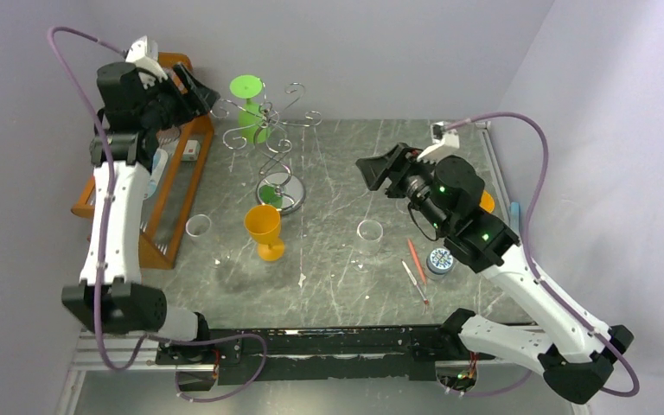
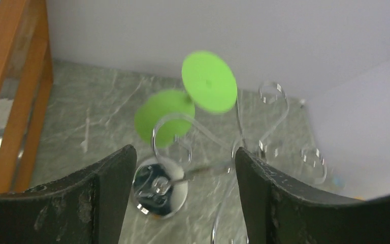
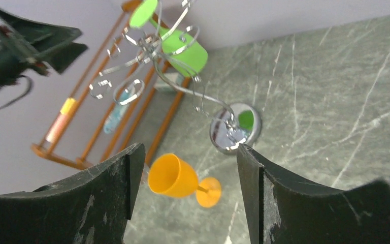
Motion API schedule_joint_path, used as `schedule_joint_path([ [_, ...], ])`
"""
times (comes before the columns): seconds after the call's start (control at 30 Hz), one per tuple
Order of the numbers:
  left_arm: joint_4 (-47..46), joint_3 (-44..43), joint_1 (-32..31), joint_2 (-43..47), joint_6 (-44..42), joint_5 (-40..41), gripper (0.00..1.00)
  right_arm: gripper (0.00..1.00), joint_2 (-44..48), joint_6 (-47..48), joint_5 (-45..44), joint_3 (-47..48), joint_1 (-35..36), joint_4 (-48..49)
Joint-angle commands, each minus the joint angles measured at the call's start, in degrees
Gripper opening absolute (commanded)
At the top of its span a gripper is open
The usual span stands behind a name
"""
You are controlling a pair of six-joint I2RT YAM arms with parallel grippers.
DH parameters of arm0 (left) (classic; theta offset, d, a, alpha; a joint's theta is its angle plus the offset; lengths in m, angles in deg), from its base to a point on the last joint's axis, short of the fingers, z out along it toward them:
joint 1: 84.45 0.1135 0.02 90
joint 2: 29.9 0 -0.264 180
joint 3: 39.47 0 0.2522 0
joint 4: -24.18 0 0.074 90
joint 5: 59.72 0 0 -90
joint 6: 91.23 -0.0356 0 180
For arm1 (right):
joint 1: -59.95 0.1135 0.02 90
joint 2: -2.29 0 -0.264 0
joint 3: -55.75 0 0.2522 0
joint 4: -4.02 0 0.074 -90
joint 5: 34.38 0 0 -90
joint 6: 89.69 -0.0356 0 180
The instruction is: Place the wine glass upside down on the wine glass rack
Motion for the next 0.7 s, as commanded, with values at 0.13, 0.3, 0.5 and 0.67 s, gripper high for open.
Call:
schedule_joint_path([
  [0.13, 4.69, 20.07, -0.06, 23.49, -14.05, -7.90, 0.75, 0.70, -7.45, 5.71, 12.51, 2.71, -0.03, -7.91],
  [0.3, 5.65, 29.23, -5.02, 32.89, -17.51, -14.18, 0.78, 0.70, -9.76, 3.79, 13.63, 1.45, 0.09, -5.85],
  [0.5, 8.01, 35.46, -14.44, 34.98, -21.82, -15.97, 0.81, 0.70, -11.25, 0.82, 15.49, -1.86, 0.10, -2.41],
  [0.67, 6.89, 39.19, -17.42, 33.57, -21.40, -14.46, 0.89, 0.70, -11.30, -1.47, 15.32, -4.95, 0.09, -0.10],
])
